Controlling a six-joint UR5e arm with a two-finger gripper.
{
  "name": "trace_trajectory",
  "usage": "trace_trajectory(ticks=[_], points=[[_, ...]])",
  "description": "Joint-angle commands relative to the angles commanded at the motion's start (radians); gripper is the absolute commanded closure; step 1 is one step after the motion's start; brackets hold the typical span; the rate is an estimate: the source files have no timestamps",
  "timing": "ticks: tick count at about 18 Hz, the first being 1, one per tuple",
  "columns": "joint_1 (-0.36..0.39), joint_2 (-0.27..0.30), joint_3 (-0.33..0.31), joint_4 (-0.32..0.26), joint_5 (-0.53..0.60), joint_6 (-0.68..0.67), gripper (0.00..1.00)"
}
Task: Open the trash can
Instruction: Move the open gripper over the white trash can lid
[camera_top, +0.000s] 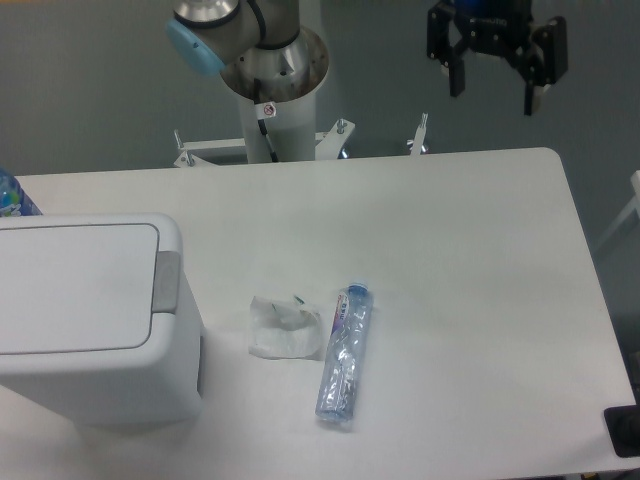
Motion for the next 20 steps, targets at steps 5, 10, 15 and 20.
trace_trajectory(ticks=[5, 10, 15, 20], points=[[-0.003, -0.015, 0.000, 0.017, 0.000, -0.003, 0.00], [-0.012, -0.031, 0.000, 0.018, -0.005, -0.147, 0.00], [-0.089, -0.052, -0.012, 0.127, -0.055, -0.449, 0.00], [-0.211, -0.109, -0.008, 0.218, -0.054, -0.751, 0.00]])
